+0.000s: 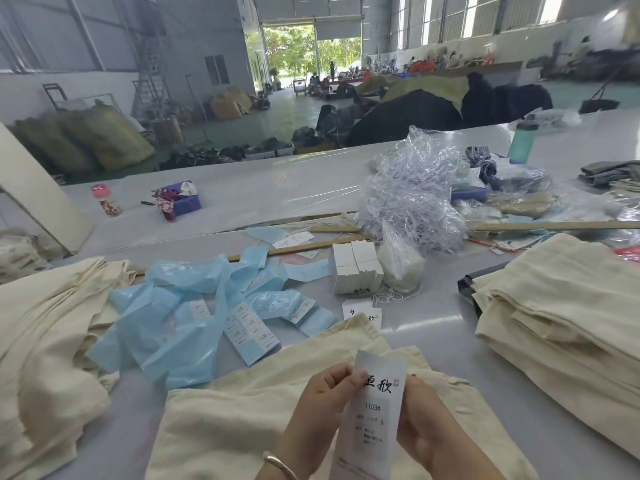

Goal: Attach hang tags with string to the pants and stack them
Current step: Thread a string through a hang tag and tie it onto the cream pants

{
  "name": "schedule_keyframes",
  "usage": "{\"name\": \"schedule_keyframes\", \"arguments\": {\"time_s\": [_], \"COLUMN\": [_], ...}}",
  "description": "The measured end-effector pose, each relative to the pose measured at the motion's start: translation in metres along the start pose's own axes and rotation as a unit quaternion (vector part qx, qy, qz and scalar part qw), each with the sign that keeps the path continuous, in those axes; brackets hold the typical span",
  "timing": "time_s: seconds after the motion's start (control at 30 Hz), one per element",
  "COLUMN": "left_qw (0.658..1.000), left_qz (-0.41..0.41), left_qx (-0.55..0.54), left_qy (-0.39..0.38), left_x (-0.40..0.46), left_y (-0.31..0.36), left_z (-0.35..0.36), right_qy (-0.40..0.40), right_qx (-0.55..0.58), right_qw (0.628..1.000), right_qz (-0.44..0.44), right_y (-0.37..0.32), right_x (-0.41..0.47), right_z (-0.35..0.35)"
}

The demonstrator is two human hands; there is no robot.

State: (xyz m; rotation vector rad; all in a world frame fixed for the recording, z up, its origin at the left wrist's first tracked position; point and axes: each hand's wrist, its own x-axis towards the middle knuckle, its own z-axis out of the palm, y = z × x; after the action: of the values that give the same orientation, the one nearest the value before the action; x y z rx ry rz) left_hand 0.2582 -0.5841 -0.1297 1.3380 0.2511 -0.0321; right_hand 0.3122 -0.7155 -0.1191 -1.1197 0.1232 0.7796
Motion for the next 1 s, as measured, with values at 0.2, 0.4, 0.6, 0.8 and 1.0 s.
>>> {"name": "schedule_keyframes", "arguments": {"time_s": [0.2, 0.4, 0.6, 0.8, 1.0], "left_qw": [1.000, 0.999, 0.999, 0.986, 0.974], "left_qz": [0.003, 0.017, 0.014, 0.031, 0.098], "left_qx": [0.020, 0.030, 0.024, 0.049, 0.126], "left_qy": [-0.003, 0.023, 0.045, 0.157, 0.163], "left_x": [-0.010, -0.013, -0.016, -0.014, -0.011], "left_y": [0.000, 0.004, 0.006, -0.002, -0.004], "left_z": [-0.001, 0.004, 0.001, -0.001, 0.010], "right_qy": [-0.020, -0.029, -0.057, -0.024, 0.030], "right_qx": [-0.072, -0.091, 0.147, 0.114, -0.064], "right_qw": [0.997, 0.992, 0.985, 0.990, 0.984], "right_qz": [-0.003, -0.082, -0.073, -0.079, -0.162], "right_y": [-0.005, -0.003, -0.014, -0.019, -0.019], "right_x": [-0.004, -0.010, -0.006, -0.010, -0.018], "right_z": [-0.001, 0.003, -0.012, -0.023, -0.023]}}
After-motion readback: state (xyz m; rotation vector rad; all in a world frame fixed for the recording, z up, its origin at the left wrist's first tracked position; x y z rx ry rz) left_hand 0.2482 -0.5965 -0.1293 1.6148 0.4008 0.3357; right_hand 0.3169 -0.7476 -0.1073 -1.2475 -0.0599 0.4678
